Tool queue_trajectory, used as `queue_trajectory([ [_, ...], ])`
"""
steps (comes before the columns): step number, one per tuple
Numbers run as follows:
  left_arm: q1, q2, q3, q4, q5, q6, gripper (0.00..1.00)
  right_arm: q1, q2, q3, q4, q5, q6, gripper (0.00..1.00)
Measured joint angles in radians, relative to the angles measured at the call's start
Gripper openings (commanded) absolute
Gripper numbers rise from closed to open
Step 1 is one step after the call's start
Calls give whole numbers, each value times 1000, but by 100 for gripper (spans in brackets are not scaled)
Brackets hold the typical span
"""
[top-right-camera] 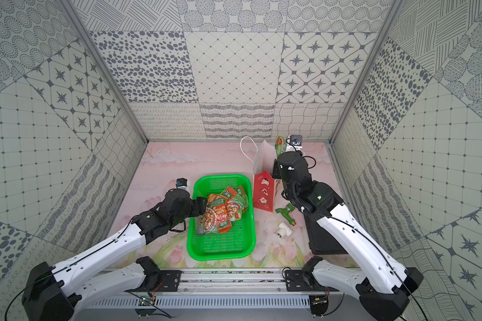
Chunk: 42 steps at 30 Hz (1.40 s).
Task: Place the condiment packets inside the bag
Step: Place the condiment packet in the paper bag, then pick up the condiment packet from the storage box.
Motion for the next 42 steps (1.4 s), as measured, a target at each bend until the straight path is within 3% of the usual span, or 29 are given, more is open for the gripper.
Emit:
queue_trajectory([
  [7,-2,5,0,-1,2,4,75,-18,52,39,-79,-154,28,0],
  [8,-3,6,1,-2,2,4,75,-19,58,48,-89,-166,29,6],
  [9,-3,6,2,-3,3,6,75,-20,65,57,-100,-179,32,19],
  [11,-4,6,5,-4,3,8,75,-24,73,68,-113,-194,40,30],
  [24,-37,0,32,-31,1,16,73,-28,20,76,-138,-291,16,47],
  [32,-43,21,82,-87,-1,-3,68,-28,-201,-114,-79,-347,-8,55],
  [42,-44,97,153,-238,-56,-64,67,-29,-462,-444,29,-327,-8,56],
])
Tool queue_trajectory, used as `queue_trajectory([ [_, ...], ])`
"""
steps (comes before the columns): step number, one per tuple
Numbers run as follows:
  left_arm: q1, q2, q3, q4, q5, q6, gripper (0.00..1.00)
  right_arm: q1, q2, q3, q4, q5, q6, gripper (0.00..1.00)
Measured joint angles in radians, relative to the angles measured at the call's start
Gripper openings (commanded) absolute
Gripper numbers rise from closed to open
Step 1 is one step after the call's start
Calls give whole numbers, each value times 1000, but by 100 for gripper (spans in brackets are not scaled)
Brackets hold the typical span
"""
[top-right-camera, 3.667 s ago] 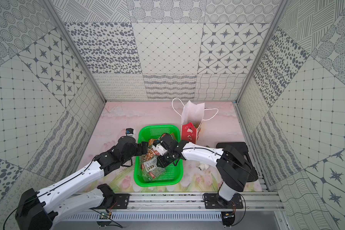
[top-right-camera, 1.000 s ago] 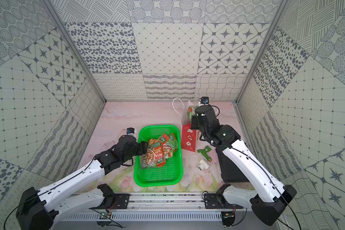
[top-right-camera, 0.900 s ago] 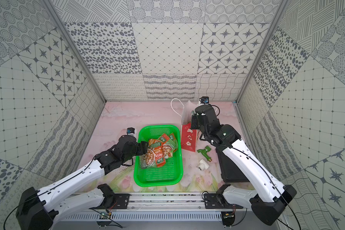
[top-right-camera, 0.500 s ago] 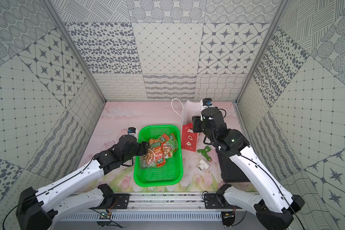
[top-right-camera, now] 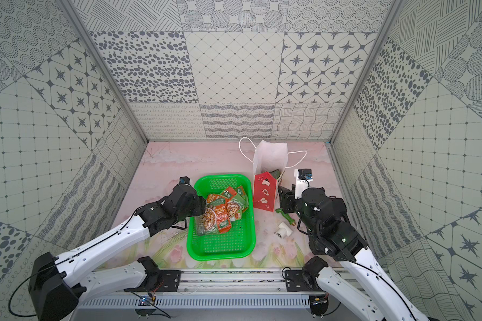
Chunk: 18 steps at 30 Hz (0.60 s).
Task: Place the condiment packets inside the bag
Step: Pick up the condiment packet from the storage box.
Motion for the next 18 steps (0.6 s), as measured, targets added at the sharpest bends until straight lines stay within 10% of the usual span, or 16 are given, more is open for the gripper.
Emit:
queue_trajectory([
  [15,-4,184,83,-93,-33,-35,1,-15,-90,-195,100,48,-2,55],
  [18,-6,208,100,-94,-31,-32,0,-16,-90,-211,117,48,-2,56],
])
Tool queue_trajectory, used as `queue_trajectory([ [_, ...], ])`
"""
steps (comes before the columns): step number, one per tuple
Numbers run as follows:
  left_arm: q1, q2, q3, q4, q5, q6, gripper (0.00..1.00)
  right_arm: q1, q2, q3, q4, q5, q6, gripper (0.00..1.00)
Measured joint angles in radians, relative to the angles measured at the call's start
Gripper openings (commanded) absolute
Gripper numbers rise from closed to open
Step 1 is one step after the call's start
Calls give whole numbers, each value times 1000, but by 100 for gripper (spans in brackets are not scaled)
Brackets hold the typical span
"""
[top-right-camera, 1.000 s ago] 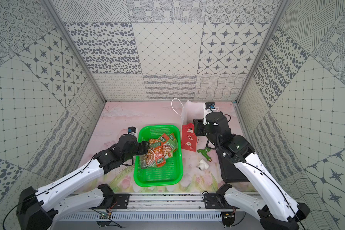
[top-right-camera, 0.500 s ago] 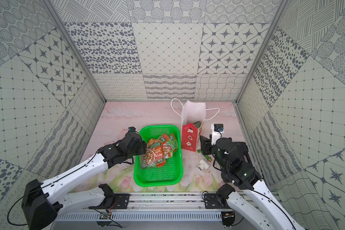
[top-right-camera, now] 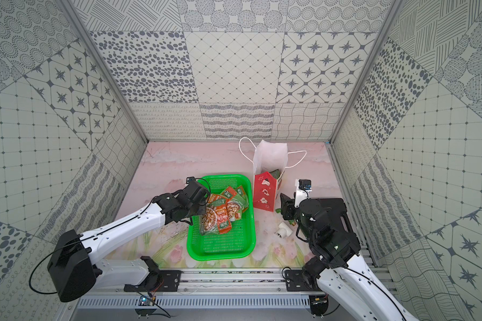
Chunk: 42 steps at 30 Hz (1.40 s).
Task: Place the condiment packets inside the bag
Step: Pick up the condiment packet from the storage box, then place the condiment packet in the paper bag.
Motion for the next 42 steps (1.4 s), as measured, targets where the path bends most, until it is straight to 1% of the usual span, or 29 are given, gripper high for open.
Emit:
queue_trajectory([
  [3,-4,14,26,-9,2,4,0,-1,-4,-12,9,-1,1,57],
  [5,-7,9,45,-21,1,9,0,-1,-8,-13,11,-7,4,63],
  [6,-7,0,55,-29,1,12,0,-1,-14,-13,13,-11,9,68],
  [7,-7,-14,64,-35,0,14,0,-1,-18,-13,13,-14,13,75],
  [10,-7,-61,99,-56,-3,24,0,-1,-46,-31,18,-23,29,92],
  [11,-8,-79,116,-65,-3,29,0,-1,-57,-42,19,-25,34,96],
  [12,-8,-91,130,-73,-3,31,0,-1,-66,-53,20,-25,36,97],
  [16,-8,-130,214,-108,-2,44,0,-1,-109,-108,20,-3,52,97],
  [20,-8,-146,327,-136,14,63,0,-1,-153,-147,30,20,58,97],
  [27,-13,-108,526,-132,108,86,0,-1,-188,-208,53,48,60,97],
  [31,-35,-38,651,-116,183,91,0,-1,-188,-228,69,67,60,97],
  [35,-77,54,787,-91,242,98,0,-1,-188,-249,91,79,60,97],
  [42,-144,242,1028,-25,323,120,0,-1,-167,-281,141,61,52,97],
])
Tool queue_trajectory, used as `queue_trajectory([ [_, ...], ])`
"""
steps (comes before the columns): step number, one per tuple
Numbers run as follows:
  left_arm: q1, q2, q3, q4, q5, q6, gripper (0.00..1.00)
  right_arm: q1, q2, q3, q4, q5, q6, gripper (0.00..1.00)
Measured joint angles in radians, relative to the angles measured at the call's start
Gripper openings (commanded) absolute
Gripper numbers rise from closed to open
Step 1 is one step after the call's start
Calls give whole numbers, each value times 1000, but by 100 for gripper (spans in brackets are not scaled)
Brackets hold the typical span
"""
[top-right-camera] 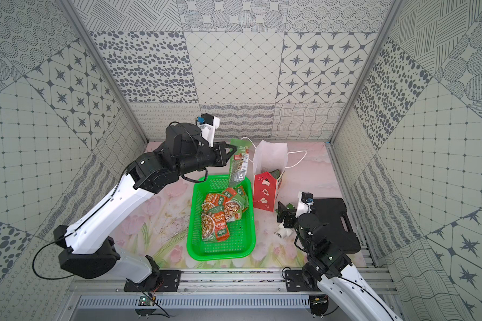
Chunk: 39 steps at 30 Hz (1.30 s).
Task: Place the condiment packets inside the bag
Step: Place the condiment packet in the paper bag.
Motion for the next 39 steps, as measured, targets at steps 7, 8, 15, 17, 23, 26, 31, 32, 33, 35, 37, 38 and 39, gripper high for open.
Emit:
queue_trajectory([
  [7,-26,182,143,111,41,19,0,0,51,0,41,-15,-4,97],
  [8,-30,213,166,122,43,22,0,0,53,0,44,-16,-5,97],
  [15,-44,440,399,153,36,55,0,0,58,0,52,-19,-11,97],
  [17,-44,502,469,146,32,67,0,0,59,0,53,-22,-11,97],
  [23,-44,601,556,93,9,96,19,0,71,0,61,-37,-14,97],
  [26,-44,608,565,60,6,105,52,0,83,0,65,-46,-15,97],
  [31,-44,583,574,5,9,113,70,0,97,0,75,-67,-18,97],
  [32,-44,569,571,-11,10,114,71,0,97,0,77,-71,-19,97],
  [33,-44,554,566,-22,11,114,72,0,97,0,80,-74,-19,97],
  [35,-44,501,527,-40,14,117,74,0,97,0,84,-85,-19,97],
  [37,-44,438,465,-48,18,122,76,0,97,0,90,-95,-20,97],
  [38,-44,397,415,-49,18,125,77,0,97,0,92,-100,-20,97],
  [39,-44,362,370,-47,18,125,78,0,97,0,93,-106,-21,97],
])
